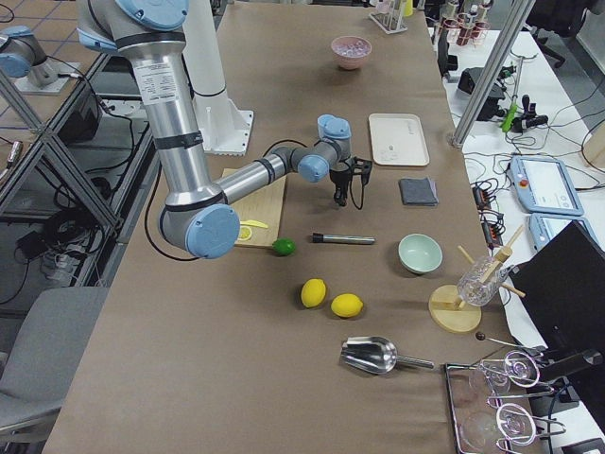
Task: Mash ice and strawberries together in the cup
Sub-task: 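Lift the strawberry with the right gripper toward the cup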
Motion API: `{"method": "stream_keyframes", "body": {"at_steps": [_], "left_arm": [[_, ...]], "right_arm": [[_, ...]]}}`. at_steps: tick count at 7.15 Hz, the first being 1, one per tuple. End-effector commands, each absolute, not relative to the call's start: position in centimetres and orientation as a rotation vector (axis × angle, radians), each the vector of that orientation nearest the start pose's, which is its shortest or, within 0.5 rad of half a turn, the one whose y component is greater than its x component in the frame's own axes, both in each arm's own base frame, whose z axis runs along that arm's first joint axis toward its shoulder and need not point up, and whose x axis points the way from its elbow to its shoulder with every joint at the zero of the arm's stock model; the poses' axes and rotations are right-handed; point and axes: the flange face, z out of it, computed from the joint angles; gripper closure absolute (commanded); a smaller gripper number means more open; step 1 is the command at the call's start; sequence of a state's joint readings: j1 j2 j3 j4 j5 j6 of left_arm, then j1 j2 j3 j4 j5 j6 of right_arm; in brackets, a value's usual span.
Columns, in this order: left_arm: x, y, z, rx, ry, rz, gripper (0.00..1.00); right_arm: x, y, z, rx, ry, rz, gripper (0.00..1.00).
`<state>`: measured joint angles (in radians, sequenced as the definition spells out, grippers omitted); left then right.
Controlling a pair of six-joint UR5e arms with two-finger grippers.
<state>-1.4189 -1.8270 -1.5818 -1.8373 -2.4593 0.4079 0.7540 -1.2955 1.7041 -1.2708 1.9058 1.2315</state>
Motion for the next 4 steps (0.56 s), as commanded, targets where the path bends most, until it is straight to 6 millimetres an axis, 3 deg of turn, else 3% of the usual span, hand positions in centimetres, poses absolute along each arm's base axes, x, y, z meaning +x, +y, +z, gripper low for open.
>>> {"method": "stream_keyframes", "body": {"at_steps": [1, 4], "left_arm": [[3.6, -60.5, 47.1, 0.618, 0.816, 0.743, 0.03], [3.3, -60.5, 47.2, 0.618, 0.821, 0.737, 0.03]], "right_arm": [[-36.3, -49.5, 37.5, 0.149, -0.841, 0.274, 1.0], [-36.9, -49.3, 28.0, 0.244, -0.985, 0.226, 1.0]]}}
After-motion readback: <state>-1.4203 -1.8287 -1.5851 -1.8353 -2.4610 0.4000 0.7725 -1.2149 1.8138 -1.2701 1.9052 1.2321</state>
